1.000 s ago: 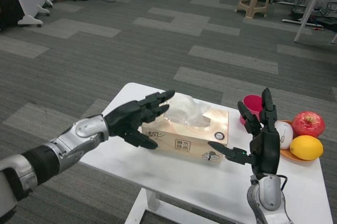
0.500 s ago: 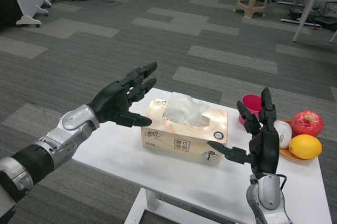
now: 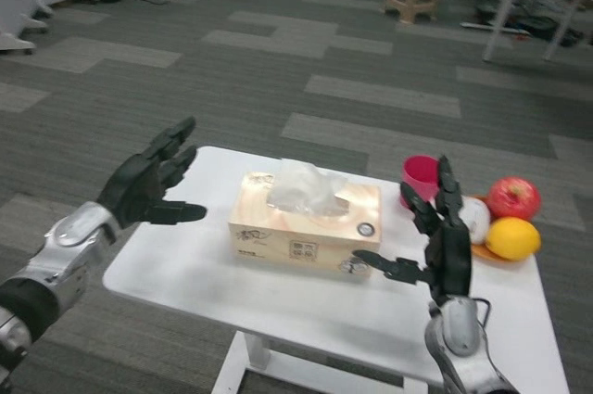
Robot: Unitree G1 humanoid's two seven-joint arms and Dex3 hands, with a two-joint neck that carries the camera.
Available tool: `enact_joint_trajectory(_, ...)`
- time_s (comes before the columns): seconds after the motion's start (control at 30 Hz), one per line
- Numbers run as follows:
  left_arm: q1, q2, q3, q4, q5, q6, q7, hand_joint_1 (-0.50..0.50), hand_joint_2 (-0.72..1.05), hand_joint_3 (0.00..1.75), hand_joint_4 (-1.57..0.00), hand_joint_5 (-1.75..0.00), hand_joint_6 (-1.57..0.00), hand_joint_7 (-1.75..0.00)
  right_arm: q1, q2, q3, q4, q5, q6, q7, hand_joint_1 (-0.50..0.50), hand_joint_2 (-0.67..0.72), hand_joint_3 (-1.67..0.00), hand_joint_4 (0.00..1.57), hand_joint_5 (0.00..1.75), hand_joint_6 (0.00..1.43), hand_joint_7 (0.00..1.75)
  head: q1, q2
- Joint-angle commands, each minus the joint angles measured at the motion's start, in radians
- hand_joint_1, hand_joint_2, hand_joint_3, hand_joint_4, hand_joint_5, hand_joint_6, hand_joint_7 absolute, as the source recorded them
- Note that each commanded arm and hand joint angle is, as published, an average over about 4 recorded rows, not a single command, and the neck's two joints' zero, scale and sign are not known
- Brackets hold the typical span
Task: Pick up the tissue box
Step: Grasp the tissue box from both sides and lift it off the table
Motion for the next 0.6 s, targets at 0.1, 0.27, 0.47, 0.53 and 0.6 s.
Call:
enact_joint_trajectory(0.1,-0.017,0.002,-0.046,0.057,-0.006,0.001,0.004,0.5,0.96,0.09,0.0,0.0,0.0,0.0,-0.008,-0.008,-0.017,0.051,0.01,0.001,0.011,-0.25,-0.18,-0.24,0.37,0.15,0.0,0.0,-0.075,-0.031)
enact_joint_trajectory(0.27,-0.032,-0.015,-0.103,0.092,-0.006,0.002,0.004,0.5,0.96,0.09,0.0,0.0,0.0,0.0,-0.018,-0.011,-0.024,0.105,0.01,0.007,0.03,-0.24,-0.18,-0.24,0.34,0.1,0.0,0.0,-0.088,-0.048)
enact_joint_trajectory(0.47,-0.049,-0.038,-0.184,0.133,-0.006,0.005,0.007,0.5,0.96,0.09,0.0,0.0,0.0,0.0,-0.027,-0.014,-0.022,0.172,0.01,0.032,0.06,-0.22,-0.19,-0.24,0.34,0.15,0.0,0.0,-0.067,-0.077)
enact_joint_trajectory(0.53,-0.057,-0.047,-0.208,0.146,-0.006,0.005,0.008,0.5,0.96,0.09,0.0,0.0,0.0,0.0,-0.037,-0.013,-0.016,0.199,0.01,0.04,0.068,-0.22,-0.18,-0.24,0.34,0.15,0.0,0.0,-0.068,-0.075)
enact_joint_trajectory(0.6,-0.066,-0.061,-0.23,0.162,-0.006,0.005,0.009,0.5,0.96,0.09,0.0,0.0,0.0,-0.02,-0.055,-0.012,-0.008,0.234,0.01,0.053,0.074,-0.22,-0.16,-0.24,0.35,0.15,0.0,0.0,-0.07,-0.077)
